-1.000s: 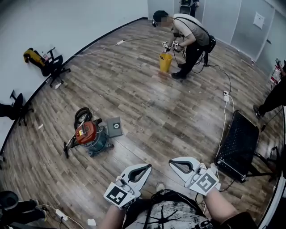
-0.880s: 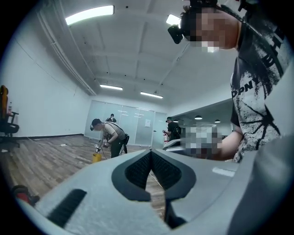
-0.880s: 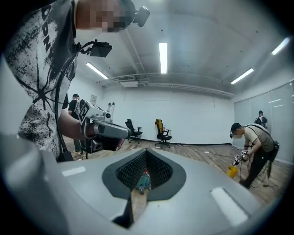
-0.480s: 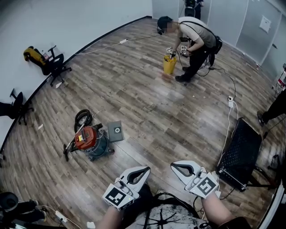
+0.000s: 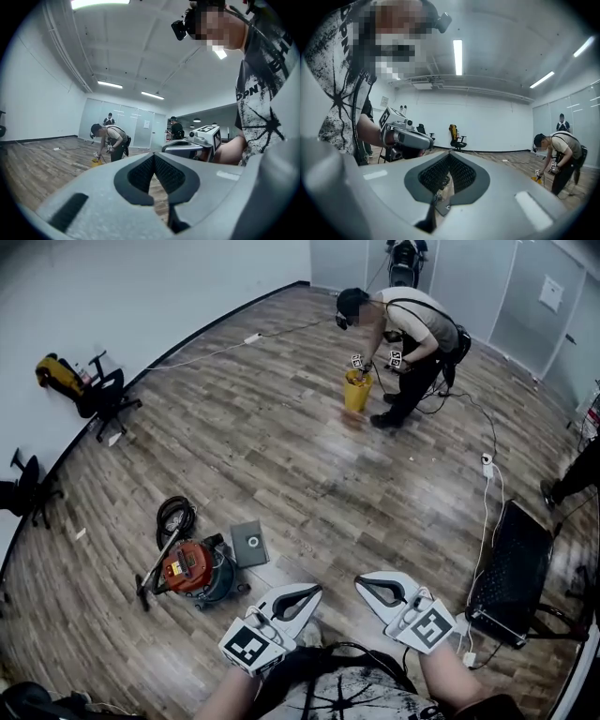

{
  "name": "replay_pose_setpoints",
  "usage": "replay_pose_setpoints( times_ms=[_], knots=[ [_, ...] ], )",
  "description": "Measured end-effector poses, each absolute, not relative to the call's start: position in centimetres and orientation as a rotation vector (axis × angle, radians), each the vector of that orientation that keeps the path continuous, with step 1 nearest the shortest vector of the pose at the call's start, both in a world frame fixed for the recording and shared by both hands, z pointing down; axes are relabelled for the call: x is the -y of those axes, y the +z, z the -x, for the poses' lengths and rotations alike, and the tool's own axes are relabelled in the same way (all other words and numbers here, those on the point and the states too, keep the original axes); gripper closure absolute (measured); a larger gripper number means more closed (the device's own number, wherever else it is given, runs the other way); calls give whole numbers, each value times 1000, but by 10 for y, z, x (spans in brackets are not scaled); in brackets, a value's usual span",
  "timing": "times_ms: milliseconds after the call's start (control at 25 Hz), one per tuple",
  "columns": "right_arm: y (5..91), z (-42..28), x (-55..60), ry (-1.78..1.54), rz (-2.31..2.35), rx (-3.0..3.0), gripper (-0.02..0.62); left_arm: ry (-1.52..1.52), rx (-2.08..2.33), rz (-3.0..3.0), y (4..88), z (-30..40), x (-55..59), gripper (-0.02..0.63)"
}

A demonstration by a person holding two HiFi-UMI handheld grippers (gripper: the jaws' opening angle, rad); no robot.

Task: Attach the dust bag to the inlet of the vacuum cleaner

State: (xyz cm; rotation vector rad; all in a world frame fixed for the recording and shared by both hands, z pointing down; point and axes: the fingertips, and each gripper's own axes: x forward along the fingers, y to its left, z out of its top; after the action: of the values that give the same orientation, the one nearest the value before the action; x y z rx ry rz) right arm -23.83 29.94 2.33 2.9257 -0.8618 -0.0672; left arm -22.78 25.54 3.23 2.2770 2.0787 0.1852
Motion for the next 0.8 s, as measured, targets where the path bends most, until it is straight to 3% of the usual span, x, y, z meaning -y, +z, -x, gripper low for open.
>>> replay_pose_setpoints(
  times_ms=[800],
  knots=[
    [46, 114, -323, 3, -2938, 898, 591, 246, -2025, -2345, 51, 105, -262, 607]
  ],
)
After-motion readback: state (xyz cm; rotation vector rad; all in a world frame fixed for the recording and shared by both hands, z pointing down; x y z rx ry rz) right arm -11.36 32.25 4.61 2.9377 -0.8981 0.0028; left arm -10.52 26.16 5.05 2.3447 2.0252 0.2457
